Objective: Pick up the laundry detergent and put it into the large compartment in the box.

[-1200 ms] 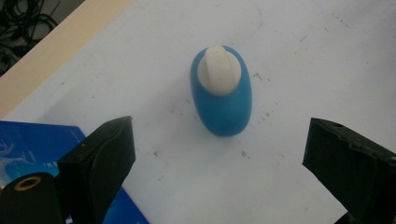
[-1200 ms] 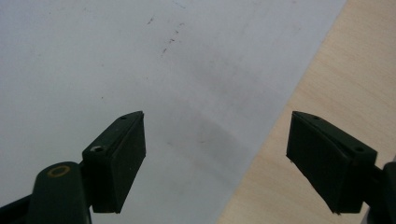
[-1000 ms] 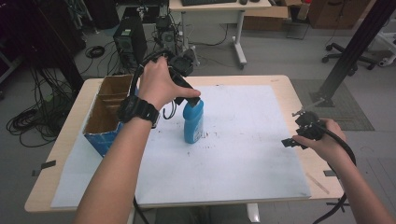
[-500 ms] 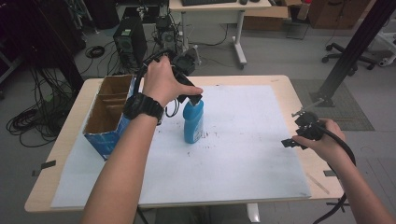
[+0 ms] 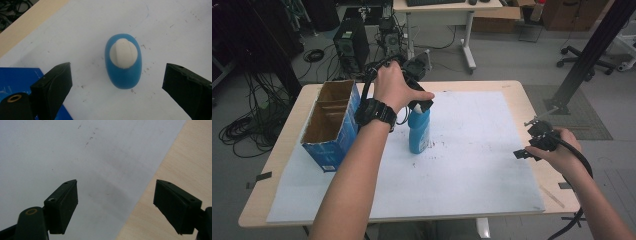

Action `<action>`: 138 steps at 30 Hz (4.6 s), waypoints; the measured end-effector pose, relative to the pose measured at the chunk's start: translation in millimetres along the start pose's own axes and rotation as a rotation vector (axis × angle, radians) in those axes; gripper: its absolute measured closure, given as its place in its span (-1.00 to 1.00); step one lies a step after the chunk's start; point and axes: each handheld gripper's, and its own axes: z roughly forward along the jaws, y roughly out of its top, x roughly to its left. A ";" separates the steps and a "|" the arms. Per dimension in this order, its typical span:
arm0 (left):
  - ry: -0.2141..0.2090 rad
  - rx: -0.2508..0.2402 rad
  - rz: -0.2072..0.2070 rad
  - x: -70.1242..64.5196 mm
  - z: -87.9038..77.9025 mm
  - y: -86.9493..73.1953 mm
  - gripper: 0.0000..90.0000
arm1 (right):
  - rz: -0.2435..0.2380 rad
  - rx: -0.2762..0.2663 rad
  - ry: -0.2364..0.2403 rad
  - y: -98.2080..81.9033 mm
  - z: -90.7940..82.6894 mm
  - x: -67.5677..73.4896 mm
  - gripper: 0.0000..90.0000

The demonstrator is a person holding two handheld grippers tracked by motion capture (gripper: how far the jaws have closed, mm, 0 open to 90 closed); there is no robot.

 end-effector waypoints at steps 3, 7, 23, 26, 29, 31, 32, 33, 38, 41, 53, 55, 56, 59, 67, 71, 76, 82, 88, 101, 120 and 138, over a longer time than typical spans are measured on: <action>0.004 0.006 -0.009 -0.9 2.5 2.0 -0.80 | 0.001 0.001 0.000 -1.3 0.0 -1.0 -0.56; 0.006 0.019 -0.026 -2.7 6.4 4.7 -0.79 | 0.003 0.001 -0.001 -2.9 -0.2 -2.4 -0.56; 0.012 0.061 -0.061 -9.8 28.3 11.7 -0.77 | 0.008 0.007 0.000 -8.2 1.5 -5.9 -0.56; 0.015 0.076 -0.064 -10.8 33.0 12.0 -0.76 | 0.009 0.008 0.000 -9.1 2.0 -6.4 -0.56; 0.014 0.079 -0.071 -11.4 35.6 12.8 -0.74 | 0.010 0.008 -0.001 -9.7 2.1 -6.9 -0.56; 0.016 0.082 -0.075 -11.8 37.8 13.3 -0.74 | 0.011 0.009 0.000 -9.9 2.5 -6.9 -0.56; 0.018 0.085 -0.074 -11.8 38.8 13.5 -0.74 | 0.010 0.009 0.000 -9.9 2.8 -6.8 -0.56; 0.020 0.088 -0.076 -11.9 39.7 13.7 -0.73 | 0.010 0.010 0.001 -9.9 3.0 -6.8 -0.56; 0.026 0.098 -0.082 -11.1 43.3 14.3 -0.73 | 0.008 0.013 0.003 -9.3 4.6 -6.5 -0.56; 0.027 0.101 -0.086 -10.5 45.2 14.4 -0.73 | 0.007 0.012 0.003 -8.9 5.0 -6.6 -0.56; 0.028 0.126 -0.086 -12.6 56.8 16.0 -0.72 | 0.006 0.016 0.006 -9.6 6.4 -7.1 -0.56; 0.029 0.127 -0.086 -13.2 58.5 16.5 -0.72 | 0.005 0.016 0.006 -9.9 6.5 -7.5 -0.56; 0.028 0.133 -0.083 -13.1 58.9 16.7 -0.72 | 0.007 0.016 0.005 -10.5 6.4 -8.0 -0.56; 0.031 0.139 -0.087 -14.2 61.4 17.4 -0.71 | 0.008 0.017 0.006 -11.1 6.3 -8.5 -0.56; 0.042 0.170 -0.081 -15.5 68.7 18.2 -0.71 | 0.010 0.021 0.009 -13.3 8.9 -9.5 -0.56; 0.039 0.177 -0.089 -14.8 74.0 17.1 -0.71 | 0.009 0.023 0.009 -14.2 10.0 -10.3 -0.56; 0.033 0.184 -0.094 -14.4 79.1 16.0 -0.71 | 0.010 0.025 0.009 -14.3 10.8 -10.5 -0.56; 0.035 0.189 -0.098 -13.9 81.7 15.8 -0.68 | 0.010 0.029 0.013 -14.1 12.8 -10.2 -0.56; 0.038 0.205 -0.097 -14.6 85.3 16.2 -0.64 | 0.010 0.030 0.013 -15.0 13.7 -10.5 -0.56; 0.031 0.225 -0.093 -13.3 90.4 16.7 -0.38 | 0.012 0.033 0.014 -16.2 14.7 -11.4 -0.56; -0.027 0.237 -0.136 -8.4 90.1 17.9 -0.17 | 0.012 0.042 0.011 -17.0 14.4 -10.3 -0.56; -0.058 0.249 -0.127 -7.1 70.7 21.5 -0.17 | 0.016 0.051 0.005 -14.7 8.5 -7.8 -0.56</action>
